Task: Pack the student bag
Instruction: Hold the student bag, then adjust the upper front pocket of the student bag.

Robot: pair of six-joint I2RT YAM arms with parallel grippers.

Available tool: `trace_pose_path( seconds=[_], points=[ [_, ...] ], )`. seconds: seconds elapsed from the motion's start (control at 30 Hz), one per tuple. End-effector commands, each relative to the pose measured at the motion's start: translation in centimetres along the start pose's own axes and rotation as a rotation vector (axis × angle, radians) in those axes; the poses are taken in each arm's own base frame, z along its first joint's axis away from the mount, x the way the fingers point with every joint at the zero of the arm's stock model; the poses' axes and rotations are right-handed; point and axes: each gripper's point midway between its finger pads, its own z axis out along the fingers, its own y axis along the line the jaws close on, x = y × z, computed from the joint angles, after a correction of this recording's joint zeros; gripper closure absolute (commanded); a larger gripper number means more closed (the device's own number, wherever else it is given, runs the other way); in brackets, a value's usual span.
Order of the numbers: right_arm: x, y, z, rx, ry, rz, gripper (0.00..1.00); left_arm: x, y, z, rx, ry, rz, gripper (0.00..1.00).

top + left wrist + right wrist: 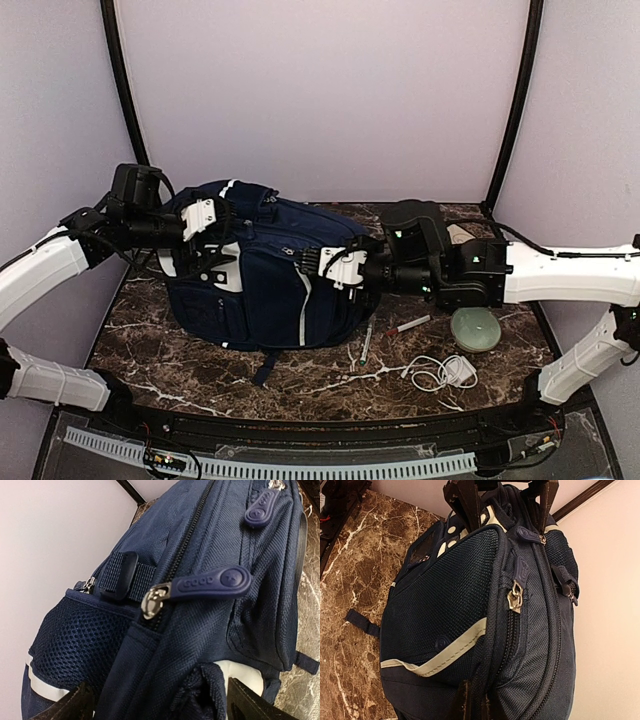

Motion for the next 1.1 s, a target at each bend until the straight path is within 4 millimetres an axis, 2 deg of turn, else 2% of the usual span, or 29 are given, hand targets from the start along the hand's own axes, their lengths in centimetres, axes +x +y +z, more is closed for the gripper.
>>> trace_pose_path(
  seconds=[0.0,0.07,0.13,0.17,0.23,0.27,0.33,0.4,0.5,0.57,0.63,0.73,0.87,1.07],
  points=[
    [-1.8,-0.5,-1.7,0.014,-0.076,-0.017,1.00,0.5,-0.6,0.1,0.027,0.022,-0.010,0.14],
    [-1.7,-0.6,-1.8,0.027,-0.085,-0.004,1.00,0.0,-1.3,-0.5,0.045,-0.014,-0.023,0.46],
    [-1.3,-0.8,-1.9,0.041,-0.094,0.027,1.00,-0.5,-1.5,-1.2,0.038,-0.043,-0.067,0.93],
    [-1.2,-0.9,-2.1,0.048,-0.100,0.046,1.00,-0.9,-1.9,-1.5,0.048,-0.068,-0.102,1.00],
    [-1.1,-1.1,-2.4,0.053,-0.113,0.094,1.00,-2.1,-3.7,-2.4,0.110,-0.149,-0.159,1.00],
    [-1.5,-1.1,-2.7,0.045,-0.130,0.128,0.93,-2.8,-4.6,-2.9,0.134,-0.198,-0.180,1.00],
    [-3.4,-1.3,-3.6,0.007,-0.198,0.226,0.72,-3.4,-5.3,-3.6,0.126,-0.255,-0.228,1.00],
    [-6.4,-1.8,-5.1,-0.058,-0.301,0.345,0.63,-3.4,-5.2,-3.9,0.084,-0.263,-0.277,1.00],
    [-11.7,-3.5,-7.8,-0.143,-0.475,0.527,0.61,-3.5,-4.3,-4.1,0.028,-0.250,-0.352,1.00],
    [-13.4,-3.5,-7.9,-0.172,-0.501,0.593,0.61,-3.6,-3.7,-4.2,-0.001,-0.240,-0.391,1.00],
    [-14.1,-4.1,-7.1,-0.125,-0.463,0.668,0.65,-3.6,-3.4,-4.4,-0.025,-0.239,-0.407,1.00],
    [-14.7,-4.9,-4.7,-0.049,-0.322,0.814,0.72,-4.0,-3.7,-4.9,-0.022,-0.264,-0.409,1.00],
    [-11.9,-4.1,-1.5,0.090,-0.008,0.877,0.72,-4.4,-4.1,-5.3,-0.004,-0.286,-0.421,1.00],
    [-10.5,-2.2,0.3,0.094,0.127,0.863,0.72,-4.3,-4.3,-4.7,0.012,-0.273,-0.438,1.00]
  ],
)
